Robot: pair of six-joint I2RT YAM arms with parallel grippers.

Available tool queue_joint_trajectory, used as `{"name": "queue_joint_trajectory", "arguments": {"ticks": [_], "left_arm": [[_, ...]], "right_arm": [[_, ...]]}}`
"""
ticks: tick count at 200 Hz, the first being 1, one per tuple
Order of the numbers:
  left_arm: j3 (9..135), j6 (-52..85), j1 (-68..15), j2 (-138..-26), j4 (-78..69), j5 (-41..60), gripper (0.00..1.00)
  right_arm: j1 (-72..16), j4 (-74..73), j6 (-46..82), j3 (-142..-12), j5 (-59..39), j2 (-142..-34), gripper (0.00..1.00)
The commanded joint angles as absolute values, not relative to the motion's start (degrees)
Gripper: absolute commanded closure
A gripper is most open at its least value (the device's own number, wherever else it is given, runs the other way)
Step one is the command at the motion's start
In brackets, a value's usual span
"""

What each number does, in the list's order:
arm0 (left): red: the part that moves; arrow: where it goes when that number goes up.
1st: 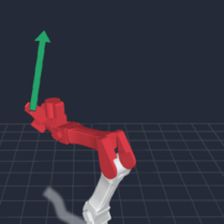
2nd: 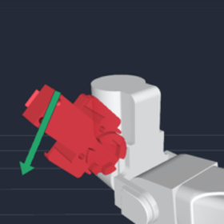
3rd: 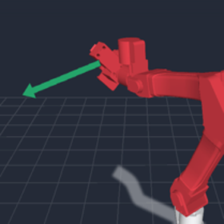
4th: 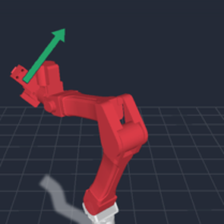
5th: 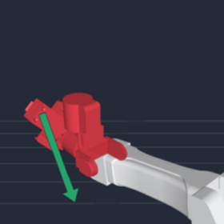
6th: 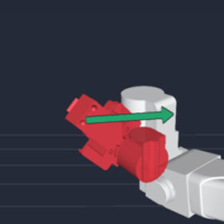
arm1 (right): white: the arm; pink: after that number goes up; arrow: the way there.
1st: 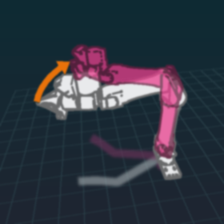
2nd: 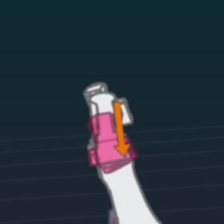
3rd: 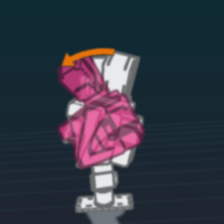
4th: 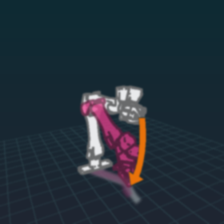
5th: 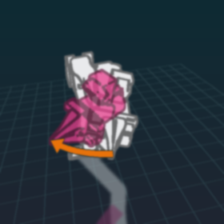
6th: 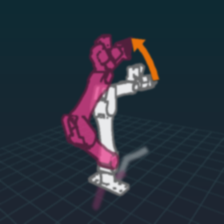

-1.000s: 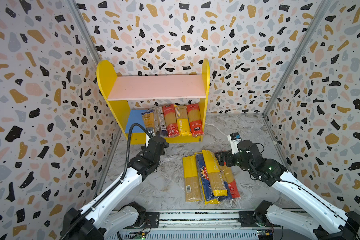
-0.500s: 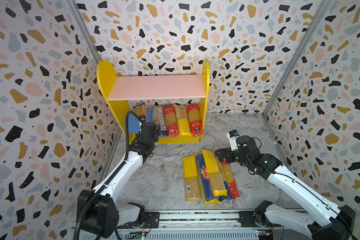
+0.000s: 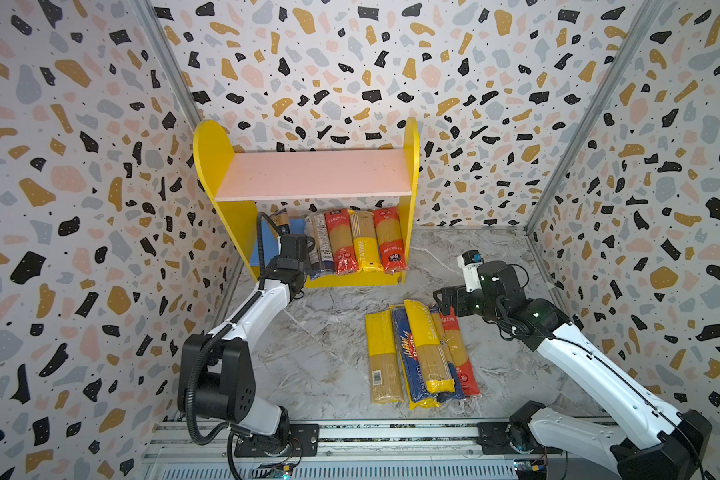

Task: Place and organize the pasta boxes and bags onto the shelf
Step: 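Set the Moli Pasta bag beside the white-label bag and open the left gripper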

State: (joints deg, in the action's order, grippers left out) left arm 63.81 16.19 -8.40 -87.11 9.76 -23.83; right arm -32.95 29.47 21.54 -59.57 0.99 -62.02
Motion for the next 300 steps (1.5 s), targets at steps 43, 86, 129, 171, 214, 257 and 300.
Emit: {"name": "queue_joint_trajectory", "arguments": {"ticks": [43,86,129,171,214,257,300], "left_arm": [[70.23,14.39,-7.47,-87.91,-0.26,-23.39,0.84],[72.22,13.16,-7.39,-89.26,0.99,-21.98,0.83],[73.22,12.51,-7.38,-90.56,1.6,-20.37,0.74],[73.94,12.78,-7.38,-90.37,4.73,-20.5,0.25],[71.82,13.64,-7.38,-87.1,5.44,-19.52,0.12],[67.51,15.99,-7.43,-81.37,6.61,-16.78,0.09],[59.39,19.44,-7.98,-72.53,6.6,-12.59,0.09]], "right_arm": [[-32.0,30.61,20.6,-61.88,0.4,-62.55,0.01],[-31.67,30.81,20.43,-62.49,0.28,-62.94,0.01],[-31.51,31.01,20.22,-62.59,0.27,-63.01,0.01],[-30.96,31.36,20.57,-62.76,0.97,-63.2,0.01],[-30.83,30.79,20.68,-62.32,0.05,-63.28,0.01],[-30.82,30.61,20.99,-61.58,-0.87,-61.89,0.01],[-30.91,30.74,21.9,-59.62,-1.4,-59.72,0.01]]}}
